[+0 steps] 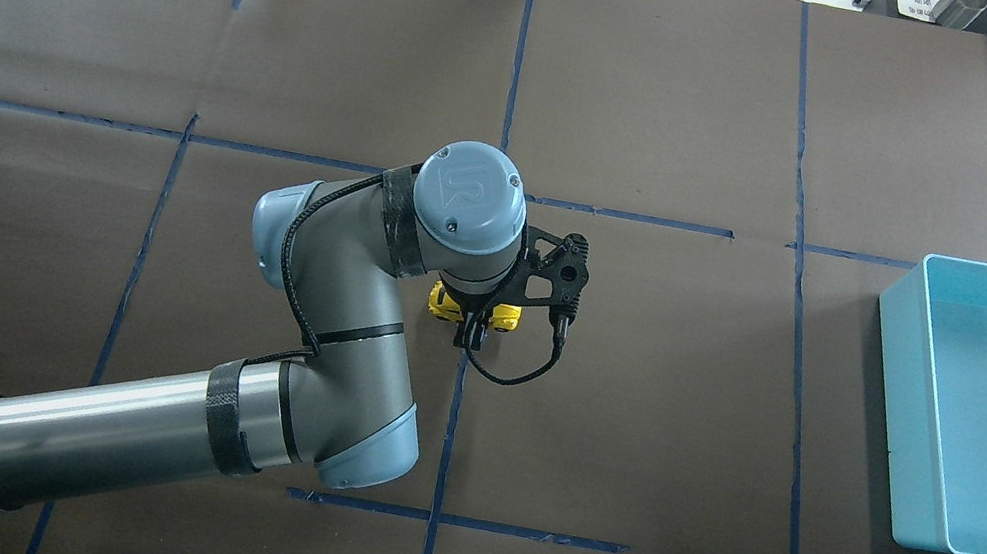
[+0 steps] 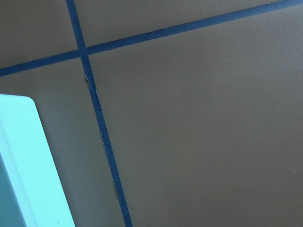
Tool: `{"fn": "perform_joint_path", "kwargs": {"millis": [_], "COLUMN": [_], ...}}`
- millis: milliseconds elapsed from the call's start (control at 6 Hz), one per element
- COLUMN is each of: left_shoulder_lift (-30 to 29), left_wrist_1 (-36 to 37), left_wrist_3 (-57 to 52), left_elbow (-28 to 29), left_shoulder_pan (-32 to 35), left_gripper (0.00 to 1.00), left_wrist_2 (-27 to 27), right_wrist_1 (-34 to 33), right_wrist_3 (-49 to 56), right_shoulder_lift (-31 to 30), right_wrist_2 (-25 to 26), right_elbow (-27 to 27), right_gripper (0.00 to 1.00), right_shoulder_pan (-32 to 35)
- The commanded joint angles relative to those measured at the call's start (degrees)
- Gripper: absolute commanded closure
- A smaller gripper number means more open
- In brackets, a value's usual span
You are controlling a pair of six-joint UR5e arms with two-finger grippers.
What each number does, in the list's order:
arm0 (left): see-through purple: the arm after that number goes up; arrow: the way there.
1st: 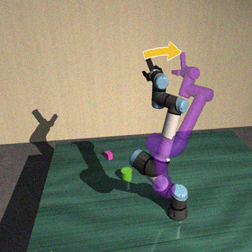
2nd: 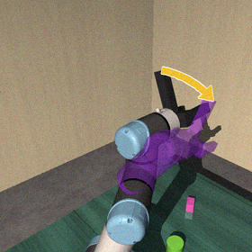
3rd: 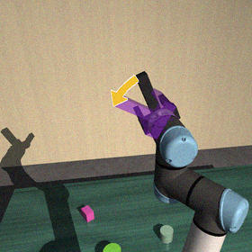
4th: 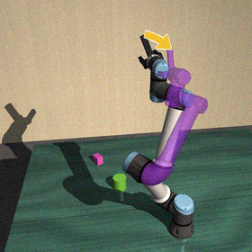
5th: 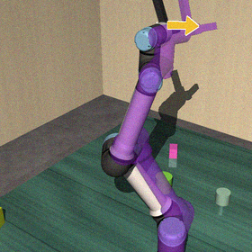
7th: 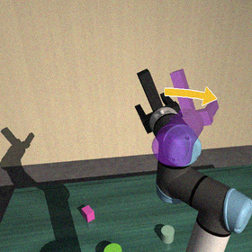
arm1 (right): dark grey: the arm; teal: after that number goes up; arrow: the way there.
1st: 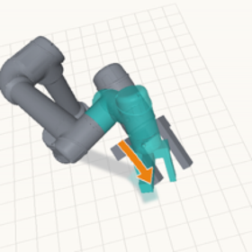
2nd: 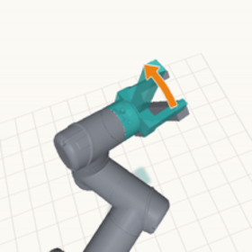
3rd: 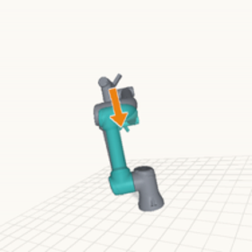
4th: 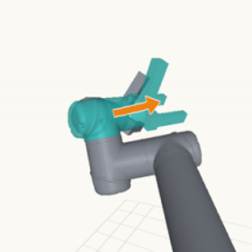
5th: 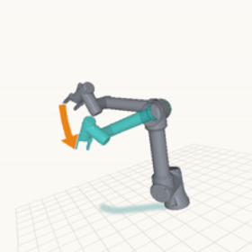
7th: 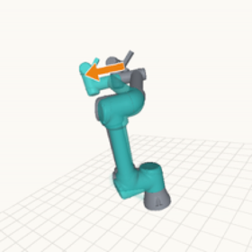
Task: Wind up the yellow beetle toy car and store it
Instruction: 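Press the car down with the left gripper and drag it back and forth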
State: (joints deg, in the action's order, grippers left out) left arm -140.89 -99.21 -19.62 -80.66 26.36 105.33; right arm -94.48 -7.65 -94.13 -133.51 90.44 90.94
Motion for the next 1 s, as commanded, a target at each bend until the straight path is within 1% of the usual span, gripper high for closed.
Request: {"fn": "perform_joint_path", "kwargs": {"millis": [0, 167, 500, 833], "left_shoulder_lift": [1.1, 2.5, 2.9, 4.7], "left_wrist_1": [-6.4, -9.0, -10.3, -11.4], "left_wrist_3": [0.3, 0.2, 0.2, -0.1], "left_elbow": [0.2, 0.1, 0.3, 0.2], "left_shoulder_pan": [0.3, 0.3, 0.5, 0.9], "left_gripper": [0.99, 0.99, 0.99, 0.99], "left_wrist_2": [3.5, 3.6, 3.7, 4.1], "right_wrist_1": [0.0, 0.0, 0.0, 0.0], "right_wrist_3": [0.0, 0.0, 0.0, 0.0], "right_shoulder_lift": [0.0, 0.0, 0.0, 0.0], "right_wrist_2": [0.0, 0.0, 0.0, 0.0], "right_elbow": [0.0, 0.0, 0.0, 0.0], "right_gripper": [0.0, 0.0, 0.0, 0.0], "right_shoulder_pan": [-0.1, -0.1, -0.1, -0.1]}}
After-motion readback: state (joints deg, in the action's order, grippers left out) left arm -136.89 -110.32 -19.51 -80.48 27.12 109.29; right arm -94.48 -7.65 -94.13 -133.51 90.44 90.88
